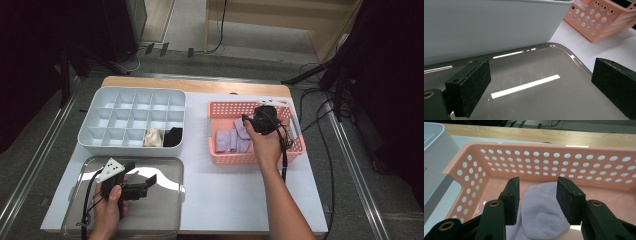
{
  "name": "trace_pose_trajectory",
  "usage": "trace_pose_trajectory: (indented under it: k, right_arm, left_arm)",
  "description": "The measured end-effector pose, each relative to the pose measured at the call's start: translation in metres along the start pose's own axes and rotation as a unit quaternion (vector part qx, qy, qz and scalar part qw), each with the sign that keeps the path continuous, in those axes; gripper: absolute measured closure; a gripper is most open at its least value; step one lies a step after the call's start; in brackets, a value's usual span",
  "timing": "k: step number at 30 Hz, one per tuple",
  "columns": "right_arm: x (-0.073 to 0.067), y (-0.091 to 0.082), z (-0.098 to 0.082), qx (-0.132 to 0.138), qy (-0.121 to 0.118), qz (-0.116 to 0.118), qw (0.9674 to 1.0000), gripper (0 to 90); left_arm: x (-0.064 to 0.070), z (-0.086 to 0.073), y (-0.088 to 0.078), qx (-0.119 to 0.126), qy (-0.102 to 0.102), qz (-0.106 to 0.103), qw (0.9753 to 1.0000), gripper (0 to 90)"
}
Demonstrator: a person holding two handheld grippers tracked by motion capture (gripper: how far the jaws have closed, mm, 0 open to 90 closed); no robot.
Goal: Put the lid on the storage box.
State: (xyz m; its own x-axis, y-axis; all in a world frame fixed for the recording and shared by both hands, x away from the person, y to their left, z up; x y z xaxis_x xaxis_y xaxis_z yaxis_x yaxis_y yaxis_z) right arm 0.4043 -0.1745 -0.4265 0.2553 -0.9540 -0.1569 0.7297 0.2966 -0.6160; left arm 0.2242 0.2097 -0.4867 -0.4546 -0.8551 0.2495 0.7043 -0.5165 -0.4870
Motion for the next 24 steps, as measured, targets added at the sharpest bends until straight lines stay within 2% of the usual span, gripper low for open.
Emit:
trace_pose_trajectory:
  k: [2,7,12,15,16,24]
  right_arm:
    - [0.001,0.0,0.003,0.008,-0.004,-0.003,1.0,54.7]
    - [0.004,0.009,0.003,-0.005,-0.001,-0.008,1.0,55.6]
    - [0.006,0.02,0.003,-0.036,0.009,-0.013,0.9992,56.4]
    - [0.008,0.026,0.002,-0.043,0.022,-0.014,0.9987,56.9]
    - [0.009,0.028,0.001,-0.049,0.022,-0.019,0.9984,57.2]
    - [0.011,0.04,-0.001,-0.08,0.026,-0.01,0.9964,58.6]
  left_arm:
    - [0.0,0.0,0.0,0.0,0.0,0.0,1.0,2.8]
    - [0.0,0.0,0.0,-0.001,-0.001,-0.001,1.0,2.8]
    - [-0.001,0.0,0.0,0.0,-0.002,-0.001,1.0,2.8]
    - [-0.001,0.0,0.0,-0.001,-0.004,-0.002,1.0,2.8]
    - [-0.001,0.0,0.0,0.0,-0.004,-0.002,1.0,2.8]
    - [-0.002,0.0,0.0,0.001,-0.007,-0.005,1.0,2.8]
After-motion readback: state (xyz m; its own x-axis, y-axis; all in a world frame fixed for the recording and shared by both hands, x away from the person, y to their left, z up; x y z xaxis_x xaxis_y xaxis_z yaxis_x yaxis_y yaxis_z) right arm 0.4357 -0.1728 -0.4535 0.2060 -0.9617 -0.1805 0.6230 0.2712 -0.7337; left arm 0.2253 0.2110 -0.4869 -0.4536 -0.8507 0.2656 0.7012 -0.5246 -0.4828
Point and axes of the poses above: each handheld gripper's, and its own axes: y roughly forward along the jaws, z roughly out of its top, x roughly to its right, the point moved 3 cm from there along y, roughly forward along the jaws
